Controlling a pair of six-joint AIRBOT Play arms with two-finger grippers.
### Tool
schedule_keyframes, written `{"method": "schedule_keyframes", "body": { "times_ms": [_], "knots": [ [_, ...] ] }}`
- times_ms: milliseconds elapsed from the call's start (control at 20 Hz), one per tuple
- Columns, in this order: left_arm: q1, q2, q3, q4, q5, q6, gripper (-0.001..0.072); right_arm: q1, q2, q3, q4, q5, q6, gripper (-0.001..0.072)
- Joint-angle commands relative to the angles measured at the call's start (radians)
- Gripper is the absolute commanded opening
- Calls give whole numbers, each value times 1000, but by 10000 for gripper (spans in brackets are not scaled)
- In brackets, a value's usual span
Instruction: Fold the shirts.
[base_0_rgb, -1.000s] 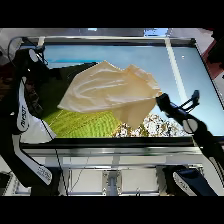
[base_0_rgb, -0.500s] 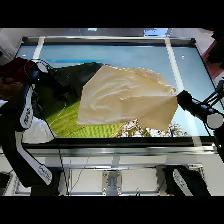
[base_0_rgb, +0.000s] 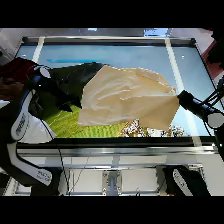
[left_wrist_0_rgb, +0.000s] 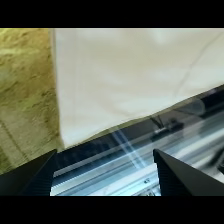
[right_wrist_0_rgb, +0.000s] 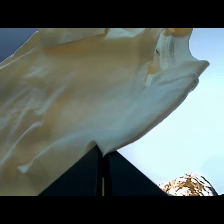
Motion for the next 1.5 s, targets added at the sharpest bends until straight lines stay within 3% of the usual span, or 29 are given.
{"method": "schedule_keyframes", "body": {
  "times_ms": [0,100,150,250,350,650,850,950,1450],
  "knots": [
    [-7,306,-291,62,254,-12,696,0,0,1,-2,-1,-34,32],
    [-18,540,-612,29,488,-79,696,0,0,1,0,0,-51,32],
    [-27,649,-786,-10,645,-162,696,0,0,1,0,0,-53,32],
    [-31,785,-1027,-158,936,-262,696,0,0,1,4,0,-52,33],
    [-32,813,-1109,-274,1069,-246,696,1,0,1,18,0,-53,32],
    [-44,744,-1104,-307,1104,-224,660,1,0,1,21,-4,-53,33],
    [-44,731,-1104,-444,1091,-107,631,1,0,1,21,-8,-53,32],
    [-47,730,-1104,-461,1072,-92,538,1,0,1,22,-22,-52,33],
    [-146,621,-1104,-507,1119,-92,534,1,0,1,29,-27,-51,33]
  ]
}}
